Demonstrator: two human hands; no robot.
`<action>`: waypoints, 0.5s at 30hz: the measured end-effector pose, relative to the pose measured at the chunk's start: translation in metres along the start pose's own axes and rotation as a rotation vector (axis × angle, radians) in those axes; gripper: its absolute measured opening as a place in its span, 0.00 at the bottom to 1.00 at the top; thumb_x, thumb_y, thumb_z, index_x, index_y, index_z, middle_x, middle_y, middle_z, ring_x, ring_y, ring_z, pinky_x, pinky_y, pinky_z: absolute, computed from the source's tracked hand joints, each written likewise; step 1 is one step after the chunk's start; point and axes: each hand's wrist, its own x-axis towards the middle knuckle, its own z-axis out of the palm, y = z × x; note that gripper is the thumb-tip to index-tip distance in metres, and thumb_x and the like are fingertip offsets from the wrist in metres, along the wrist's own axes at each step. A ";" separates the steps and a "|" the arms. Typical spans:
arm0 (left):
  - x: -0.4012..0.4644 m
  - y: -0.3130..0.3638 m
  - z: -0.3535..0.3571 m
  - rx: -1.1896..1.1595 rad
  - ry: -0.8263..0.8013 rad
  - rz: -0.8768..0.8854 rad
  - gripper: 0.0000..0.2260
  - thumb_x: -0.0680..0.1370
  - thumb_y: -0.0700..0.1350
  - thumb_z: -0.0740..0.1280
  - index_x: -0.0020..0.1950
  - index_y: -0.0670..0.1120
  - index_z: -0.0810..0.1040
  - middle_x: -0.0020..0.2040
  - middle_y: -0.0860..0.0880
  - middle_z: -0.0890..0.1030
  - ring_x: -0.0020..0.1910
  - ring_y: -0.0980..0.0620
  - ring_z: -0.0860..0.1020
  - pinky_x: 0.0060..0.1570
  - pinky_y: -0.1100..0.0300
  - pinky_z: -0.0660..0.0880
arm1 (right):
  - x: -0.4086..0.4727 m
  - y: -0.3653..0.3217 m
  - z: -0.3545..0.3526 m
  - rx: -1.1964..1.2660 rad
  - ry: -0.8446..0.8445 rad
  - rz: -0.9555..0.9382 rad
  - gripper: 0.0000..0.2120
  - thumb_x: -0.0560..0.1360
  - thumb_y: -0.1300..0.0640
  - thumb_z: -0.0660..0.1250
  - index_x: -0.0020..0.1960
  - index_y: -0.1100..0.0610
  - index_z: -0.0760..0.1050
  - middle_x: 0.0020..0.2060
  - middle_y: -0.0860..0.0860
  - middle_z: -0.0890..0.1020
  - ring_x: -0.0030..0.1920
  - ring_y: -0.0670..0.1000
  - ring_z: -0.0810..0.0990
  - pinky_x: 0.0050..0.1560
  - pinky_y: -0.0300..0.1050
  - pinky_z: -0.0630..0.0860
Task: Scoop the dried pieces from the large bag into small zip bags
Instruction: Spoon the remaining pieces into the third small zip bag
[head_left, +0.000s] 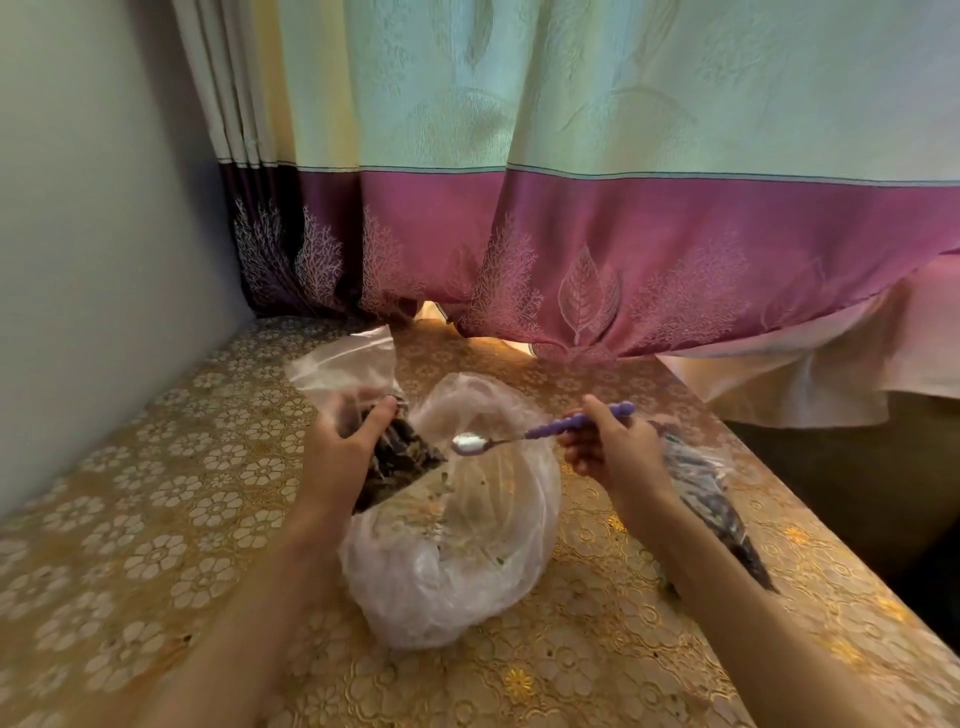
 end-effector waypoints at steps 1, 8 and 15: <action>0.001 0.001 -0.005 0.001 0.005 -0.020 0.02 0.76 0.46 0.67 0.47 0.53 0.78 0.46 0.50 0.81 0.45 0.50 0.79 0.30 0.64 0.75 | -0.002 0.002 0.003 -0.048 -0.029 0.021 0.15 0.80 0.57 0.59 0.39 0.64 0.75 0.28 0.54 0.82 0.25 0.46 0.75 0.24 0.36 0.70; -0.001 0.005 -0.053 0.082 -0.067 -0.142 0.04 0.74 0.46 0.68 0.42 0.54 0.82 0.39 0.51 0.84 0.38 0.52 0.82 0.35 0.61 0.75 | -0.012 0.014 0.035 -0.152 -0.200 0.067 0.17 0.80 0.58 0.58 0.38 0.65 0.76 0.29 0.56 0.83 0.25 0.47 0.77 0.23 0.36 0.71; -0.014 0.003 -0.092 0.140 -0.163 -0.273 0.05 0.73 0.45 0.68 0.42 0.53 0.84 0.40 0.48 0.84 0.39 0.50 0.83 0.38 0.57 0.77 | -0.004 0.004 0.053 -0.159 -0.027 -0.119 0.24 0.81 0.53 0.55 0.28 0.57 0.74 0.25 0.55 0.81 0.24 0.49 0.73 0.23 0.38 0.69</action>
